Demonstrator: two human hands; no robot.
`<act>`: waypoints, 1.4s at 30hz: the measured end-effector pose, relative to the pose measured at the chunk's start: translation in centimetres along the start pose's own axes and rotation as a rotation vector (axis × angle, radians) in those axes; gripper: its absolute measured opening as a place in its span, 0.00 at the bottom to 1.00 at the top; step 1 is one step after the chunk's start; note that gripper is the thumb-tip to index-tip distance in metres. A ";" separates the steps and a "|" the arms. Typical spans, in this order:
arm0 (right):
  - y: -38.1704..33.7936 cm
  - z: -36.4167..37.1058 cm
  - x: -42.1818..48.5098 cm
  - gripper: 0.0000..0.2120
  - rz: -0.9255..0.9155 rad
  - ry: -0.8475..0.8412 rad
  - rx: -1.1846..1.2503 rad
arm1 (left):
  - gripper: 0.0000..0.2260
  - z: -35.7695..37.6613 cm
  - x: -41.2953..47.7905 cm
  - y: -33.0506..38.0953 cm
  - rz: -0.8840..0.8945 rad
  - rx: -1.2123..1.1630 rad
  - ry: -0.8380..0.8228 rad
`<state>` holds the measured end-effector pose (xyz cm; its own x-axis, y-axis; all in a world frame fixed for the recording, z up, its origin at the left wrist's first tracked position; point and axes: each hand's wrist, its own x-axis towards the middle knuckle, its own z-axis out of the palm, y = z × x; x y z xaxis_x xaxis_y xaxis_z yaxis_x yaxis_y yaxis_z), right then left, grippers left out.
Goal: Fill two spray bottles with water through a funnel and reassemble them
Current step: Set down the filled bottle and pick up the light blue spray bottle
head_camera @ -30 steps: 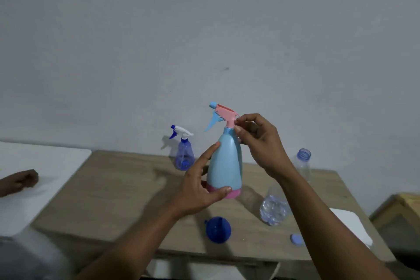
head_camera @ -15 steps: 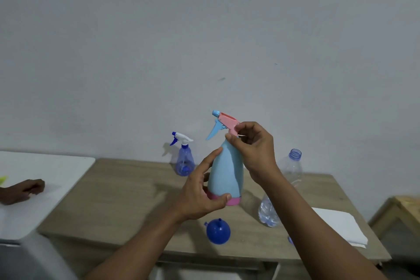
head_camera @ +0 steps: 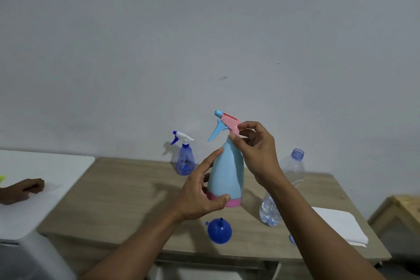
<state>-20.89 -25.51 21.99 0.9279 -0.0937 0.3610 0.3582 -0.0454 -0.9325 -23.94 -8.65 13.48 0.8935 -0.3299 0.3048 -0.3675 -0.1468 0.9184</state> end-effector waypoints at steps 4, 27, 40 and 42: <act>0.2 0.2 0.0 0.10 0.002 -0.021 -0.043 | 0.45 -0.2 0.0 -0.3 -0.007 -0.004 -0.001; 0.6 1.9 0.7 0.11 -0.042 0.059 -0.047 | 0.45 -1.8 0.6 -1.5 0.002 -0.051 0.004; 0.7 2.3 1.5 0.14 -0.028 0.028 -0.030 | 0.45 -2.3 1.8 -1.6 0.018 -0.013 0.026; 0.9 2.2 1.7 0.13 0.016 -0.004 0.009 | 0.44 -2.3 1.8 -1.6 0.024 -0.006 0.022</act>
<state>-18.75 -23.50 21.75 0.9340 -0.0901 0.3457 0.3439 -0.0350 -0.9383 -21.15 -6.89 13.16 0.8898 -0.3129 0.3321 -0.3875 -0.1338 0.9121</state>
